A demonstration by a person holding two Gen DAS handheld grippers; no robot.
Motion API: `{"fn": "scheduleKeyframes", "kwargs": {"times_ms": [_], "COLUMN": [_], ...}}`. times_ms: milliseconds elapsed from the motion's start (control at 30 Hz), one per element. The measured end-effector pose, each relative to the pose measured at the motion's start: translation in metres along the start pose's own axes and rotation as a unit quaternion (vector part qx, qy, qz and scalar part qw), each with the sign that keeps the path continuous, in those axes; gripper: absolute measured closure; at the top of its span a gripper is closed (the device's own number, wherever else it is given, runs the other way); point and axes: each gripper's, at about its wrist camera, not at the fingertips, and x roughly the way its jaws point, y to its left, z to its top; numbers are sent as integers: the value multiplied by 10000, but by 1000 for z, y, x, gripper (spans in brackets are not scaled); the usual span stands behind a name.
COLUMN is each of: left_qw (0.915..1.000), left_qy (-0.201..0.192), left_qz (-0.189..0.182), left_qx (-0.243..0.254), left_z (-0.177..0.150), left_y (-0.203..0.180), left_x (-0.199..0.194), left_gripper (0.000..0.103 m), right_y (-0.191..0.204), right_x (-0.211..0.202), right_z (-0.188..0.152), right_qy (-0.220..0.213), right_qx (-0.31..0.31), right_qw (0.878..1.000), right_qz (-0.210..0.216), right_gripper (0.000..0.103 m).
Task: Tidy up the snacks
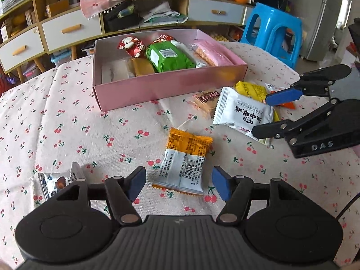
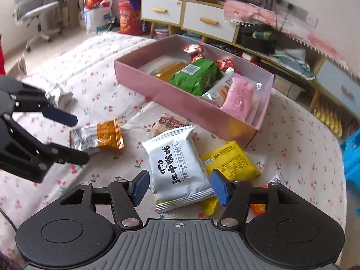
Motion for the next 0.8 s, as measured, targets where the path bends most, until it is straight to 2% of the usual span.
{"fn": "scheduleKeyframes", "kwargs": {"times_ms": [167, 233, 400, 533, 667, 800], "left_qw": [10000, 10000, 9998, 9997, 9999, 10000], "left_qy": [46, 36, 151, 192, 110, 79], "left_qz": [41, -2, 73, -33, -15, 4], "left_qx": [-12, -17, -110, -121, -61, -11], "left_z": [0, 0, -2, -6, -9, -5], "left_y": [0, -1, 0, 2, 1, -2], "left_x": [4, 2, -2, -6, -5, -1], "left_gripper": [53, 59, 60, 58, 50, 48], "right_y": [9, 10, 7, 6, 14, 26], "right_x": [7, 7, 4, 1, 2, 7], "right_z": [1, 2, 2, -1, -4, -6], "right_qy": [7, 109, 430, 502, 454, 447], "right_qx": [-219, -166, 329, 591, 334, 69], "right_qw": [9998, 9996, 9952, 9926, 9948, 9963], "right_qz": [25, 204, 816, 934, 849, 737], "right_gripper": [51, 56, 59, 53, 46, 42]}}
